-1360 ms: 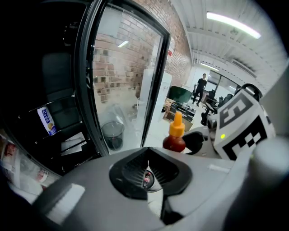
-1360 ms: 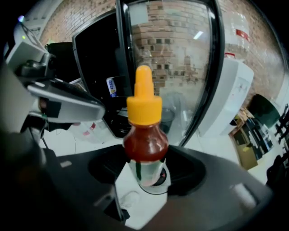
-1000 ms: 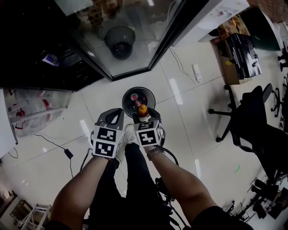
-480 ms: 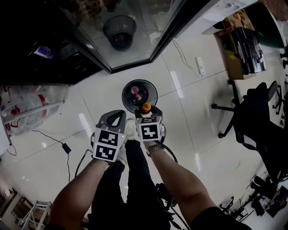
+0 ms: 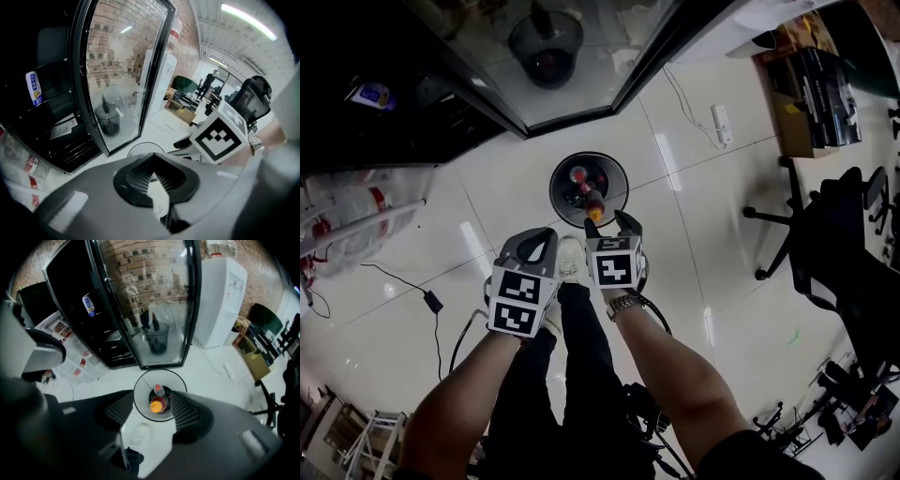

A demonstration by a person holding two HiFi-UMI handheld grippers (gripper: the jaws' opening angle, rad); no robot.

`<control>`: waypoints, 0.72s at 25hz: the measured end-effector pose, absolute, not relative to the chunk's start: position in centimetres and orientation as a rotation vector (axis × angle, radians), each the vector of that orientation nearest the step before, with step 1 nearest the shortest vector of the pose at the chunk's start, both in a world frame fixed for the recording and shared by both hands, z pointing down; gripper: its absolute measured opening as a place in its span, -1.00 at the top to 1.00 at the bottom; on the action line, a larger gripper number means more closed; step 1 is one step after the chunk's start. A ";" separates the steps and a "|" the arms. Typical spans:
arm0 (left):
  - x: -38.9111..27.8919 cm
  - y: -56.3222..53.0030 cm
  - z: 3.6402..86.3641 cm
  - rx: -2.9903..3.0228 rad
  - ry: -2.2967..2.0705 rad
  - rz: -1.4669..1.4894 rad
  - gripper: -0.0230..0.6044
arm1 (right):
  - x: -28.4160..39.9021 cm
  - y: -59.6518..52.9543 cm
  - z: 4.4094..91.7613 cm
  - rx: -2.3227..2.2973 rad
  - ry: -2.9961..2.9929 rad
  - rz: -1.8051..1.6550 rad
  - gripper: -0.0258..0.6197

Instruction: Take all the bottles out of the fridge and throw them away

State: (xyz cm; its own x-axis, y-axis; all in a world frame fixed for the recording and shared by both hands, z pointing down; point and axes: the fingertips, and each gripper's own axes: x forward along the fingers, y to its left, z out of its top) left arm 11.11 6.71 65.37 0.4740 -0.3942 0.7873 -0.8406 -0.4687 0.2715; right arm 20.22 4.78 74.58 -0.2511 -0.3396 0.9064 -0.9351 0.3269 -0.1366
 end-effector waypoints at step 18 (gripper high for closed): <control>11.1 6.4 63.3 2.075 -1.053 0.863 0.92 | 18.6 5.4 72.1 1.093 -1.826 0.895 0.23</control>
